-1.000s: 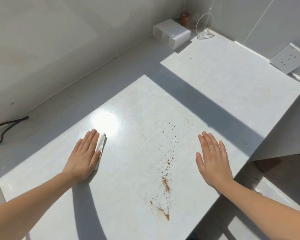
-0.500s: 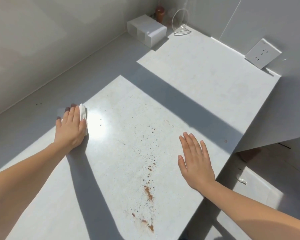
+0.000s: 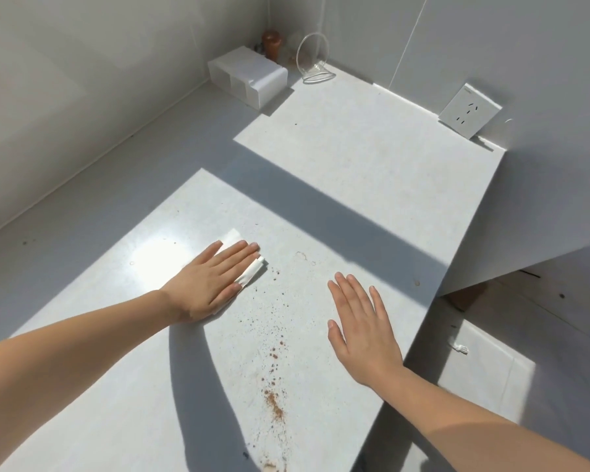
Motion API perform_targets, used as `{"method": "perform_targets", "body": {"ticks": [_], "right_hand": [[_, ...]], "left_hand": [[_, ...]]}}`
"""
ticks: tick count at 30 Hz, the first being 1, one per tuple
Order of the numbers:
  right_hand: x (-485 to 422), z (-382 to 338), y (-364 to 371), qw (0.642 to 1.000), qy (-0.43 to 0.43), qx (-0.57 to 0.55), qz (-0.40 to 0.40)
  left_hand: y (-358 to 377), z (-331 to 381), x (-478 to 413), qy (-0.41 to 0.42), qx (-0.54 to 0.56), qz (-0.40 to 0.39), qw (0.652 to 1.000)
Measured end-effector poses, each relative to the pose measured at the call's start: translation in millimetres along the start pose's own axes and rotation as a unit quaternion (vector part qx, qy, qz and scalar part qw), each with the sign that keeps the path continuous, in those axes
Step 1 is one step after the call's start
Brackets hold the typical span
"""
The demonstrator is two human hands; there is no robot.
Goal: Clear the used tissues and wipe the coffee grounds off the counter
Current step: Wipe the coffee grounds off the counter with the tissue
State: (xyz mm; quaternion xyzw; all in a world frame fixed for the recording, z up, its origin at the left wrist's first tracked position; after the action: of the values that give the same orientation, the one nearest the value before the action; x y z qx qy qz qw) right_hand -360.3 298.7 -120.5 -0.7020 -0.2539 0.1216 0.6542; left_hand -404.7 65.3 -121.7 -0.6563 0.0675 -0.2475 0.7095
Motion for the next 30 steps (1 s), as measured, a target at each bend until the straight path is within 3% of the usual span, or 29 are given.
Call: {"method": "perform_targets", "body": {"ticks": [10, 16, 19, 21, 23, 27, 30], "right_hand": [[1.2, -0.3, -0.2, 1.000, 0.002, 0.012, 0.008], [3.5, -0.3, -2.6, 1.000, 0.000, 0.006, 0.019], [3.4, -0.9, -3.3, 1.000, 0.001, 0.002, 0.023], [2.3, -1.5, -4.0, 1.000, 0.001, 0.002, 0.023], [1.8, -1.9, -4.1, 1.000, 0.000, 0.001, 0.022], [2.6, -0.4, -4.6, 1.000, 0.000, 0.003, 0.023], [1.3, -1.5, -4.7, 1.000, -0.002, 0.003, 0.023]], "left_hand": [[27.8, 79.5, 82.9, 0.020, 0.051, -0.023, 0.998], [35.3, 98.0, 127.9, -0.010, 0.061, -0.011, 0.998], [28.1, 79.5, 131.7, -0.117, 0.150, 0.045, 0.981], [22.0, 35.9, 142.8, -0.280, 0.268, 0.129, 0.913], [22.8, -5.2, 159.7, -0.408, 0.320, 0.185, 0.835], [23.8, -39.0, 154.0, -0.442, 0.194, 0.146, 0.863], [20.0, -68.5, 131.7, -0.464, 0.170, 0.122, 0.861]]}}
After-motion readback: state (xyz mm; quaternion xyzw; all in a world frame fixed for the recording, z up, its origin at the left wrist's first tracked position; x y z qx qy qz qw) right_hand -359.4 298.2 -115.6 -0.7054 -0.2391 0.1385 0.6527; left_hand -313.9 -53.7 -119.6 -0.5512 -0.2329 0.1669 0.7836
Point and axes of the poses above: each hand's wrist, its own x-axis away from the middle knuckle, its own y-axis out of the palm, z = x × y, the point moved 9 cm from there along -x, towards the middle knuckle, and after that the axes turned 10 degrees about -y, right-handed, at the moved point
